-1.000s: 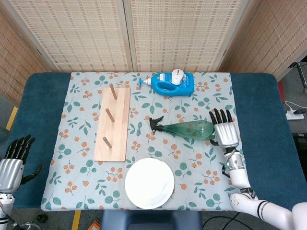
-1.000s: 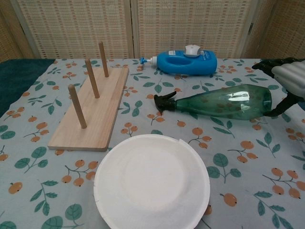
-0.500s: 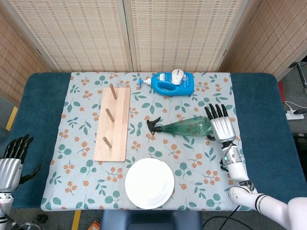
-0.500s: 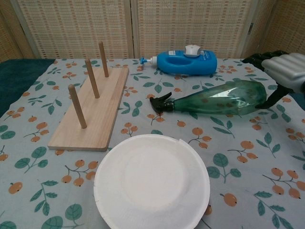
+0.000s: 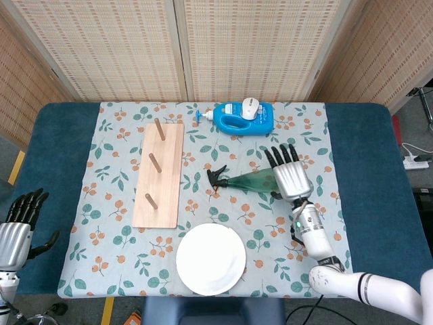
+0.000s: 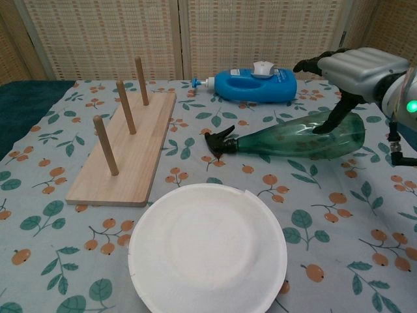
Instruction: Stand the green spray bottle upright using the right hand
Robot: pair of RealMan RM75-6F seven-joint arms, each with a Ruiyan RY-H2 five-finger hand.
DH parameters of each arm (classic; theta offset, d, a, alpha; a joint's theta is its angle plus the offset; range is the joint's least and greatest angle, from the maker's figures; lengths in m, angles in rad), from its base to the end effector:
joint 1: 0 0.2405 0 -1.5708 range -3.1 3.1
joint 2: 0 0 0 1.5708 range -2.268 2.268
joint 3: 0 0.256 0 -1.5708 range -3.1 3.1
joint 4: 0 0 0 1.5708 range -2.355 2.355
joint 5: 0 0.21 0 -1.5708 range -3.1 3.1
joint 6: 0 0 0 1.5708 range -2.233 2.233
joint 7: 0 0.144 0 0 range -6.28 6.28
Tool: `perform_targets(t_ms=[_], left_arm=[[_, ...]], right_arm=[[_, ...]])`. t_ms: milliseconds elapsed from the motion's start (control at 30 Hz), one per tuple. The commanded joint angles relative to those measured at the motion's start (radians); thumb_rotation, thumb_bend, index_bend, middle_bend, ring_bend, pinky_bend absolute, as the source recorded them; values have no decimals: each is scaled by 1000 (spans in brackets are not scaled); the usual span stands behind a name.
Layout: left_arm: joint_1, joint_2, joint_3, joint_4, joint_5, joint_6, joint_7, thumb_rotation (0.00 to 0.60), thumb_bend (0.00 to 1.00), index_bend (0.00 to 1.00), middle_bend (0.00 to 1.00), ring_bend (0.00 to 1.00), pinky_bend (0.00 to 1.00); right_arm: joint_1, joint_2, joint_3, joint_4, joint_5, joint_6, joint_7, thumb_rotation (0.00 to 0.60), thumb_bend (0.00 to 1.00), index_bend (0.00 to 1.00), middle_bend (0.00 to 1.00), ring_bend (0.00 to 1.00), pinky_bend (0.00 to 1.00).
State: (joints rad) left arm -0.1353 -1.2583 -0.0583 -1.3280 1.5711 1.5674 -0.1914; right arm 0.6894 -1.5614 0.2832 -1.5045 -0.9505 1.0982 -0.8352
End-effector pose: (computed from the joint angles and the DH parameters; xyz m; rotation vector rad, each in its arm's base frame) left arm -0.3276 0.2017 0.1486 -1.3994 -0.8150 -1.0719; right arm -0.1590 -0.3586 0.0137 1.6933 -0.6616 0.6732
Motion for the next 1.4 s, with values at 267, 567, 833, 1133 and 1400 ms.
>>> perform_targets(t_ms=[267,567,833,1133,1400], left_arm=[[0,0,2,10,-1,-2,-21,600,284,0,0,0,0],[1,10,-1,15,-5,0,-67,600,284,0,0,0,0],[8,17,12,11,24,26,-76,600,285,0,0,0,0],[10,20,10,15,20,28,-94,600,284,0,0,0,0],[9,17,8,26,15,26,-117,600,285,0,0,0,0]], right_arm=[[149,-239,33,272,99,-87,16,600,0,240,209,1,64],[207,-332,23,404,97,-102,18,600,0,279,236,14,64],[249,-400,30,522,92,-120,23,600,0,370,283,54,64],[284,-463,44,635,85,-156,54,600,0,389,291,64,64],[310,-517,52,724,62,-172,81,600,0,442,320,93,64]])
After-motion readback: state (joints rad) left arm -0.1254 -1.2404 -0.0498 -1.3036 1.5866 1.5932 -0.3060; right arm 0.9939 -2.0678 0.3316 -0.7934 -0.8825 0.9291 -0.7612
